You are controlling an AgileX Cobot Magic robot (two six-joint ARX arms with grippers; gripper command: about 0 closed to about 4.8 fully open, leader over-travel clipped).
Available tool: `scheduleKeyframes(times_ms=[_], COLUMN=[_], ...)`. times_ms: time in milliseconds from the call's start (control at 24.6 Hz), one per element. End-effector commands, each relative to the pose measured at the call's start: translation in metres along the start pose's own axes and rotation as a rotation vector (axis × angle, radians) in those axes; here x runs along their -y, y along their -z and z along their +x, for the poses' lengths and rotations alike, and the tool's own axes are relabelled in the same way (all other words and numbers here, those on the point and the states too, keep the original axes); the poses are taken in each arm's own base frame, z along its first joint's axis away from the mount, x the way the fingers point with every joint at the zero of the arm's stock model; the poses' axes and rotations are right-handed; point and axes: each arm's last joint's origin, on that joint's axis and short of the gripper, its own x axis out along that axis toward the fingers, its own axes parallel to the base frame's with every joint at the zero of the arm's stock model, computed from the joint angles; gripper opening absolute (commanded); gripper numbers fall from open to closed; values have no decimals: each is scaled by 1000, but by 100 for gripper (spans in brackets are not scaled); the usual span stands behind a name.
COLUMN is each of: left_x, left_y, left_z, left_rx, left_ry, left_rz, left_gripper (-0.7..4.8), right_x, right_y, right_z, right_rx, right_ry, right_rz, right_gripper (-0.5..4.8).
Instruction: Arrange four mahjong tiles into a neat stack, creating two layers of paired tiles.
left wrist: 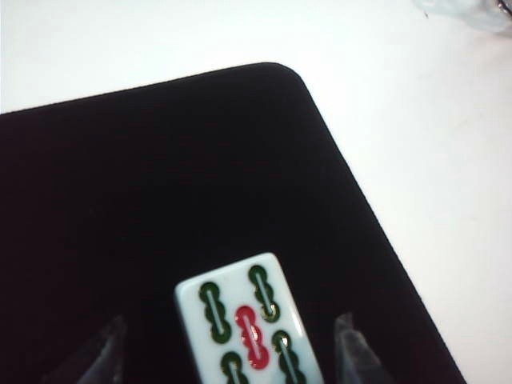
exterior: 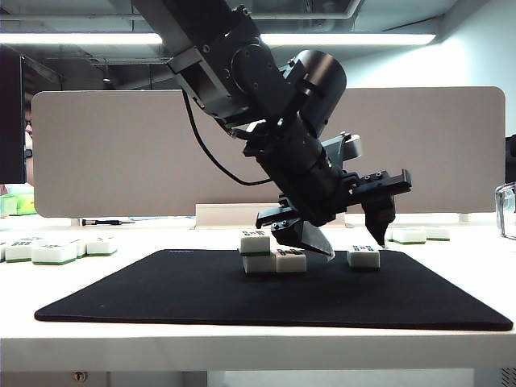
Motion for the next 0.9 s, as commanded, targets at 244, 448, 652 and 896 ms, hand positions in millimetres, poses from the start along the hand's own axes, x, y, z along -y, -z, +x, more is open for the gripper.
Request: scheduleKeyframes(times_ms=[244, 448, 652, 896], left_x=[6, 13, 16, 16], left_y=[2, 7, 8, 7], left_z=[1, 2, 2, 1], left_rx=[-15, -32, -33, -29], left_ry=[61, 76, 79, 79], left_rz=[7, 25, 29, 29], left_gripper=[330, 270, 268, 216], right_x=[-2, -2, -2, -2], right_y=[0, 0, 0, 0], right_z=[-2, -2, -2, -2], right_rx=[19, 20, 19, 20], right_ry=[0, 0, 0, 0], right_rz=[-18, -18, -18, -18], right_gripper=[-1, -1, -1, -1])
